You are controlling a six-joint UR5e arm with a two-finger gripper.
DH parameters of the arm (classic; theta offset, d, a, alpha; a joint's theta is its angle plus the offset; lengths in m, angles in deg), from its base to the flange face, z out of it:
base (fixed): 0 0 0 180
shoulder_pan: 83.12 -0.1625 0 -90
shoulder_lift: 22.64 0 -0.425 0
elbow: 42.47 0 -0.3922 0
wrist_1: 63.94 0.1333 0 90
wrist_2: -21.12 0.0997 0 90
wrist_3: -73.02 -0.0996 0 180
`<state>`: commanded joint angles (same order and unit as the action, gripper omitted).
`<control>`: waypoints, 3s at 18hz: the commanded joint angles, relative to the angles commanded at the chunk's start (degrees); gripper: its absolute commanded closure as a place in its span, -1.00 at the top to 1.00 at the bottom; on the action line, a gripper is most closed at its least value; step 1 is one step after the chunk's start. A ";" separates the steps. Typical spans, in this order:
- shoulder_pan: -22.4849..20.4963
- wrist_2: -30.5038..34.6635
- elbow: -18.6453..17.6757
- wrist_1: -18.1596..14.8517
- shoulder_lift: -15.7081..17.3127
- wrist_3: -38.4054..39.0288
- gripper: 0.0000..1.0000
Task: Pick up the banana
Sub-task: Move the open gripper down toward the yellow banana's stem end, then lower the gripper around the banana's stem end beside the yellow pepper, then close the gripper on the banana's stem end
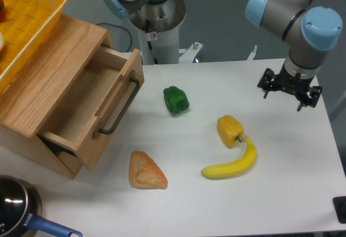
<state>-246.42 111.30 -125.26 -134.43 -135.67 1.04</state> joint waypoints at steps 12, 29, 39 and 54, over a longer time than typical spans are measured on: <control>-0.62 -1.32 -2.90 5.71 -5.35 3.42 1.00; 4.30 -4.39 -1.93 5.71 -10.72 15.64 1.00; 7.29 -4.39 4.66 6.76 -14.50 16.17 1.00; 10.02 -4.39 3.34 8.35 -16.26 16.79 0.87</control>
<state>-236.40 106.90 -121.92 -126.08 -151.93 17.83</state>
